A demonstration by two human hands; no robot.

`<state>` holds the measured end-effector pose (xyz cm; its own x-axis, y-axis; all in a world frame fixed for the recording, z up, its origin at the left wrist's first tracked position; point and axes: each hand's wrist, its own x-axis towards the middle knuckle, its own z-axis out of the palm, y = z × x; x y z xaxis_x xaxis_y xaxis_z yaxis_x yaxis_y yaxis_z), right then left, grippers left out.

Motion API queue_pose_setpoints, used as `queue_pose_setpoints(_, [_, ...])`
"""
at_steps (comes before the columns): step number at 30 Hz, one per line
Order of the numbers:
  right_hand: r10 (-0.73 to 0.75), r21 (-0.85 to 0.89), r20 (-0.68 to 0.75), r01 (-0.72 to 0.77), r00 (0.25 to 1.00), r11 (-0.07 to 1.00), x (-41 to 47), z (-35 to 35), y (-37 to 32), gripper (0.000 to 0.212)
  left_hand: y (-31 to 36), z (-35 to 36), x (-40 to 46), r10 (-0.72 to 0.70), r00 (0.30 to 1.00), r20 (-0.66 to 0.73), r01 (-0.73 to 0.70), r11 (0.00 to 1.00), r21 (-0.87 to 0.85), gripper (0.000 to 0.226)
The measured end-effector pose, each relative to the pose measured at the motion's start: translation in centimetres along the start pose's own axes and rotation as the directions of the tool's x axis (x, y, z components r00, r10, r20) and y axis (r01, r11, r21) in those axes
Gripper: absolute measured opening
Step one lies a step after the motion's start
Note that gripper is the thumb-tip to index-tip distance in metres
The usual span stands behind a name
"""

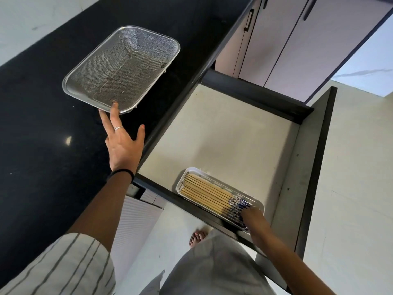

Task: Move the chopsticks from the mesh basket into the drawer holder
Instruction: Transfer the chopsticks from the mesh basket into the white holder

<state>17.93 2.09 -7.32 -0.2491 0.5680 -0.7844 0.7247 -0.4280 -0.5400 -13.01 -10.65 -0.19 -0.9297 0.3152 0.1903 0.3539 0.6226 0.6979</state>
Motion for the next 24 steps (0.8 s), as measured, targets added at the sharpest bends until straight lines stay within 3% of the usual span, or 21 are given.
queue_pose_setpoints(7, [0.091, 0.045, -0.034, -0.089, 0.995, 0.995, 0.0, 0.1, -0.8, 0.032, 0.1, 0.0, 0.0, -0.008, 1.0, 0.004, 0.008, 1.0, -0.001, 0.078])
queue_pose_setpoints(14, [0.04, 0.07, -0.046, -0.036, 0.998, 0.997, -0.3, -0.1, -0.8, 0.029, 0.2, 0.0, 0.0, -0.024, 1.0, 0.008, 0.024, 1.0, 0.005, 0.078])
queue_pose_setpoints(19, [0.077, -0.007, -0.002, -0.077, 0.997, 0.997, -0.5, -0.1, -1.1, 0.026, 0.2, 0.0, 0.0, -0.026, 1.0, 0.01, 0.026, 1.0, 0.018, 0.078])
queue_pose_setpoints(24, [0.01, -0.047, 0.014, -0.009, 1.0, 0.999, -0.6, -0.3, -0.7, 0.028, 0.2, 0.0, 0.0, -0.022, 1.0, 0.013, 0.022, 1.0, 0.002, 0.078])
